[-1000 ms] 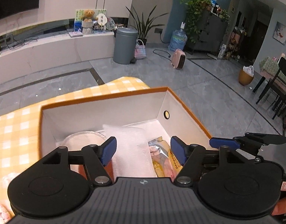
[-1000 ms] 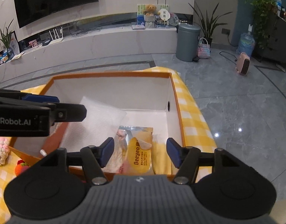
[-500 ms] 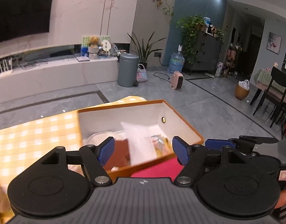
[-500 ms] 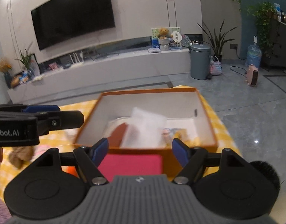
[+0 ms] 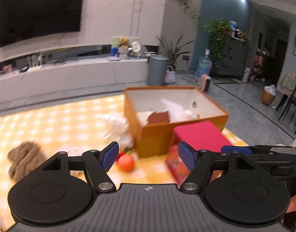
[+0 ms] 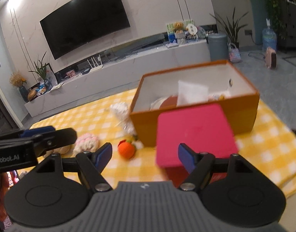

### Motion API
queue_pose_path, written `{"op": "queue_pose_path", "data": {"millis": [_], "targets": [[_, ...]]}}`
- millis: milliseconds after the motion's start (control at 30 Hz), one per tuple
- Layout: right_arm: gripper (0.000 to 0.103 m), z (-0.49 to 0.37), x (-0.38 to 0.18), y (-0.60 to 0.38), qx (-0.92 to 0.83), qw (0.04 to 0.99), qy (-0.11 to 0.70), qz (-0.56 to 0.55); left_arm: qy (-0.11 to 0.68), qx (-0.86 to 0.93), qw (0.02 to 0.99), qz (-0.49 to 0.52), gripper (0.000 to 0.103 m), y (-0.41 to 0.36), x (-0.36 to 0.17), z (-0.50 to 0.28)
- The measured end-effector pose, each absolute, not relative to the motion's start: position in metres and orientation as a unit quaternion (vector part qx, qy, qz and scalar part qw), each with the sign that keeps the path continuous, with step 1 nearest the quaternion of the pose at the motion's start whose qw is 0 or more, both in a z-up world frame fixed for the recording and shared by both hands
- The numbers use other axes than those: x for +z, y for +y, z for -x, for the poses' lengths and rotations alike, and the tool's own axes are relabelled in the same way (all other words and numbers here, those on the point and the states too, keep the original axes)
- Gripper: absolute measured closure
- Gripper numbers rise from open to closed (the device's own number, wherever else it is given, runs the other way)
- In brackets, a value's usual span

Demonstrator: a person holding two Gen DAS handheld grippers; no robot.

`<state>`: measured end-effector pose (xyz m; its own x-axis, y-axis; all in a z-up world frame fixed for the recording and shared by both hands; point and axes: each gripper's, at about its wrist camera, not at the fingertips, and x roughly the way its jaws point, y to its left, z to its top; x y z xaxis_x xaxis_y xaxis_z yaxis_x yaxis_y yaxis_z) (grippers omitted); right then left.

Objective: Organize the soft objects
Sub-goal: 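Move both open tools back toward the brown towel and pink crocheted pouch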

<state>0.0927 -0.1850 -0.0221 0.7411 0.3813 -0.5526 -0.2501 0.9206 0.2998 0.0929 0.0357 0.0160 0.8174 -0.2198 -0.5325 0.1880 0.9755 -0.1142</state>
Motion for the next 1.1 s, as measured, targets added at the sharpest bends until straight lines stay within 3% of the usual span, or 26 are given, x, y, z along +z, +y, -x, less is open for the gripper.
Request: {"op": "queue_pose_path", "data": {"millis": [533, 1100], "targets": [[0.029, -0.086, -0.051, -0.099, 0.216, 0.928, 0.302, 0.008, 0.308, -0.007, 0.948, 0.084, 0.02, 0.141, -0.027, -0.067], [0.029, -0.137, -0.074, -0.033, 0.269, 0.906, 0.314, 0.088, 0.332, 0.05, 0.93, 0.152, 0.02, 0.209, -0.049, -0.099]]}}
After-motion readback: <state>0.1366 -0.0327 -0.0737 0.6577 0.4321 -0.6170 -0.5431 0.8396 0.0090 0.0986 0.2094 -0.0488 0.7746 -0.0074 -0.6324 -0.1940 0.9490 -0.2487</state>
